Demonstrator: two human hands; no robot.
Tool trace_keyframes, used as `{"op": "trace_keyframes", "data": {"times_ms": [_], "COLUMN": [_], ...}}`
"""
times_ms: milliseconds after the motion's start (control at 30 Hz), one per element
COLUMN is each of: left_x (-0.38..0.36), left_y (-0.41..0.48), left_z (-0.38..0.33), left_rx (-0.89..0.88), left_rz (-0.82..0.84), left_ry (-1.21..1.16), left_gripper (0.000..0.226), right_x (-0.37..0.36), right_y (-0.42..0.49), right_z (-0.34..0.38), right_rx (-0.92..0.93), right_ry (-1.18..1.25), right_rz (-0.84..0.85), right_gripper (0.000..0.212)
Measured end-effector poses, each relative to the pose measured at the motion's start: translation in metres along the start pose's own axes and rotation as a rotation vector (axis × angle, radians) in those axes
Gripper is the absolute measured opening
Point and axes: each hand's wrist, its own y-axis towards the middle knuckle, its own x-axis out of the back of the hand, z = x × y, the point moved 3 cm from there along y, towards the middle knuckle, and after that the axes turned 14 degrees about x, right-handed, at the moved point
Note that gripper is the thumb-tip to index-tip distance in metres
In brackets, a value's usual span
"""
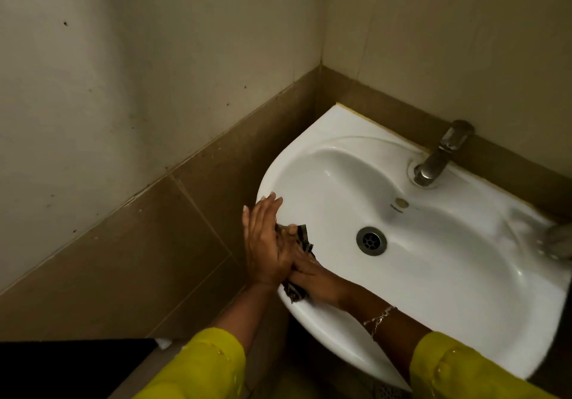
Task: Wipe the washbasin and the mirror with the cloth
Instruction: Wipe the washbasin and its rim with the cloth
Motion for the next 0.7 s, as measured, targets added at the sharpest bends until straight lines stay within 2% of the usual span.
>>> {"op": "trace_keyframes", "data": {"times_ms": [133, 367, 533, 700], "left_x": [0.001, -0.005, -0.010, -0.013], "left_y": [0.002, 0.003, 0.006, 0.007], "left_z": [-0.001, -0.001, 0.004, 0.008], "left_rx": [0.050, 0.035, 0.023, 0.003], "left_rz": [0.003, 0.122, 0.112, 0.123], "left_ry": [0.032, 0.188, 0.320, 0.397], "left_gripper": [0.080, 0.086, 0.061, 0.045], "right_x": [-0.002, -0.003, 0.002, 0.012], "right_y": [-0.018, -0.055, -0.089, -0.126], "right_z": [0.004, 0.018, 0.023, 0.020], "right_rx": [-0.063, -0.129, -0.234, -0.320], "right_ry": [-0.114, -0.270, -0.273, -0.300], "right_rz": [0.158, 0.281, 0.359, 0.406], "right_gripper": [0.057, 0.062, 0.062, 0.060]}}
